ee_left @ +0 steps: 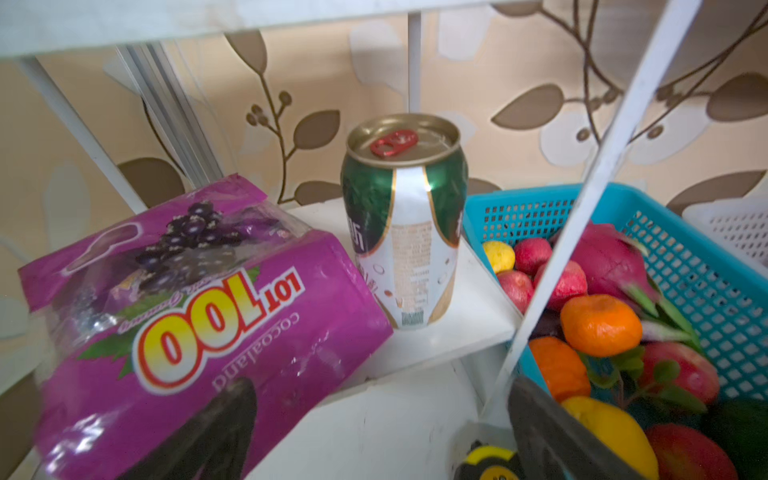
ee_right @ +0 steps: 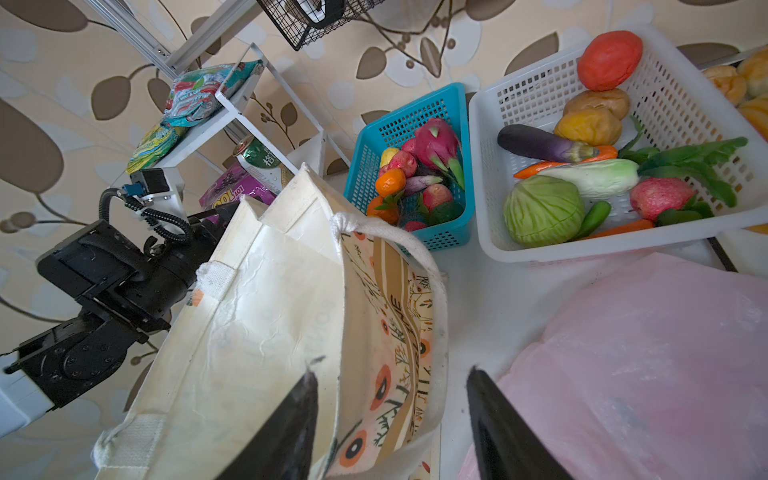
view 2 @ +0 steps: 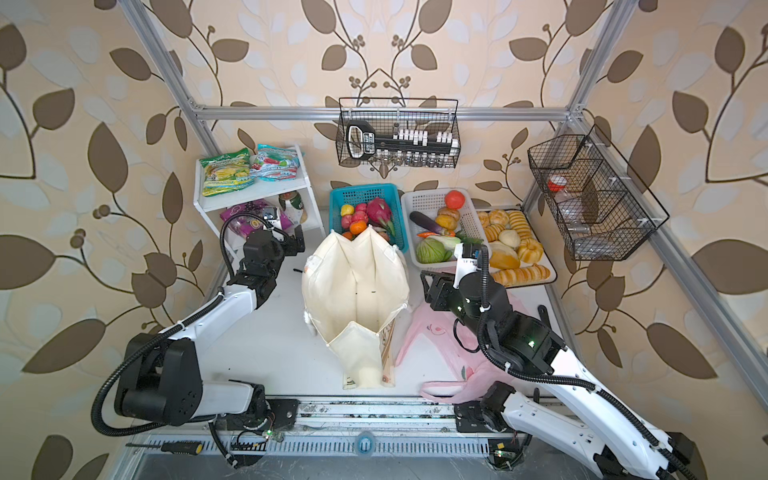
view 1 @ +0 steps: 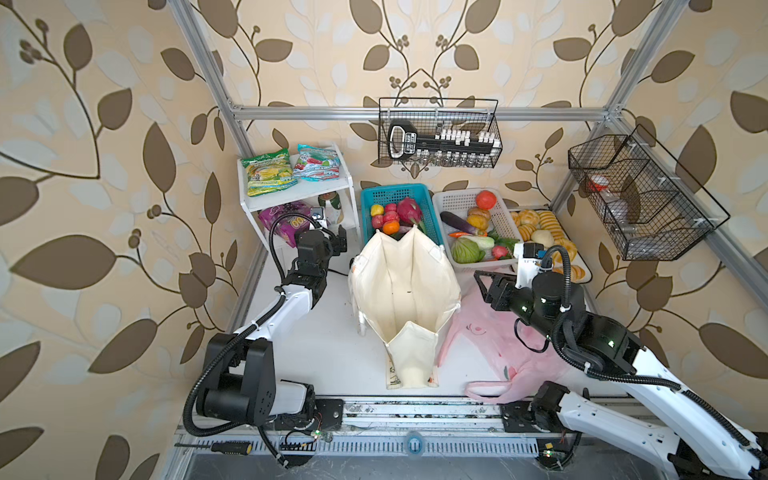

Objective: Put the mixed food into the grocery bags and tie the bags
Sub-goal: 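Move the left gripper toward the green can while the right hovers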

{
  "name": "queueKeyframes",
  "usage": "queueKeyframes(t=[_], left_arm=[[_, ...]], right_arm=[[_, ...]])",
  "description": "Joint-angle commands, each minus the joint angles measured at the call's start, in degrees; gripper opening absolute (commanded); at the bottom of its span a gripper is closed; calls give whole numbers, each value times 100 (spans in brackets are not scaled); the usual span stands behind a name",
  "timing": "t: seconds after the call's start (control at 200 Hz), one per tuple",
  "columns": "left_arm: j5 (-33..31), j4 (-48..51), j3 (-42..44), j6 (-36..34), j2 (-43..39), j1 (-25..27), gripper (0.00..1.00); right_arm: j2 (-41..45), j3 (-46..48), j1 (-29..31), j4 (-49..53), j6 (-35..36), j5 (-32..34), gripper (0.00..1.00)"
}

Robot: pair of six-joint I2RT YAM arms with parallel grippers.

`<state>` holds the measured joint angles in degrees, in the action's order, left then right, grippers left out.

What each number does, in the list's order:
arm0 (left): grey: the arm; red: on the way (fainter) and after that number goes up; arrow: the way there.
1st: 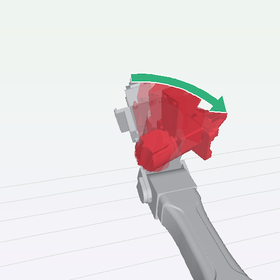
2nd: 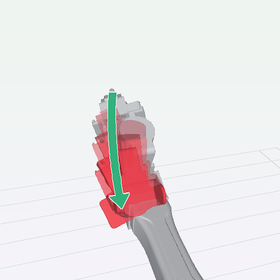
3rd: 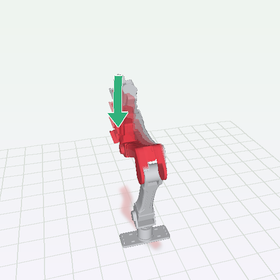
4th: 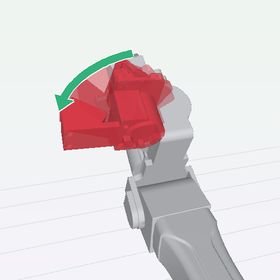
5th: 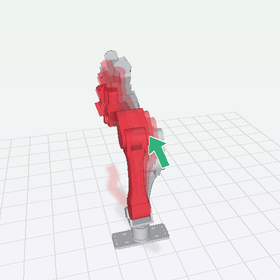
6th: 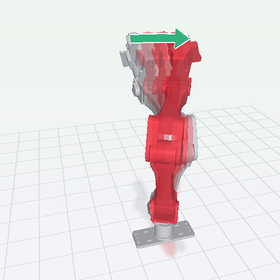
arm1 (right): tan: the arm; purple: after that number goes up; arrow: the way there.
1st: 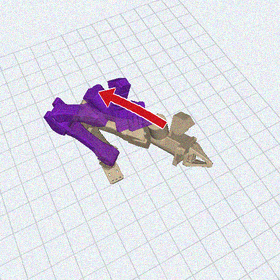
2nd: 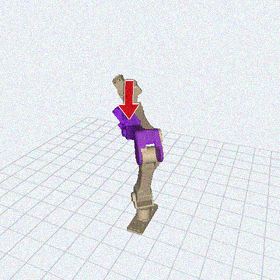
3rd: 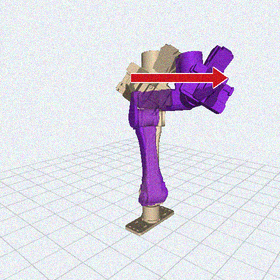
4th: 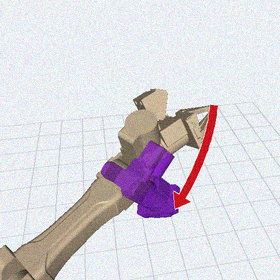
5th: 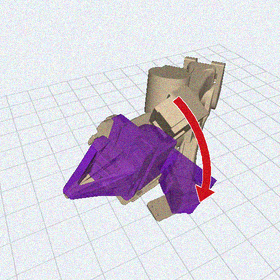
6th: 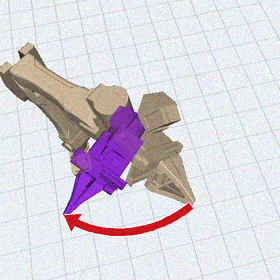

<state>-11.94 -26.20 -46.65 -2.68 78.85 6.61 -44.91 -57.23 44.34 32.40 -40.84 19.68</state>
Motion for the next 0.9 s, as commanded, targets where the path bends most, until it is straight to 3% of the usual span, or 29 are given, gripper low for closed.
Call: queueKeyframes(t=[0.0,0.215,0.355,0.895], left_arm=[[260,-1209,-13,273,236,-87,95],[341,-1893,-19,264,887,-221,94],[238,-2974,109,50,1397,-230,94],[337,-3563,-439,273,2381,-258,96]], right_arm=[[87,121,-12,166,-92,257,58],[74,234,-8,232,-105,386,59],[23,233,-17,229,-26,390,59],[-80,344,-66,266,243,488,60]])
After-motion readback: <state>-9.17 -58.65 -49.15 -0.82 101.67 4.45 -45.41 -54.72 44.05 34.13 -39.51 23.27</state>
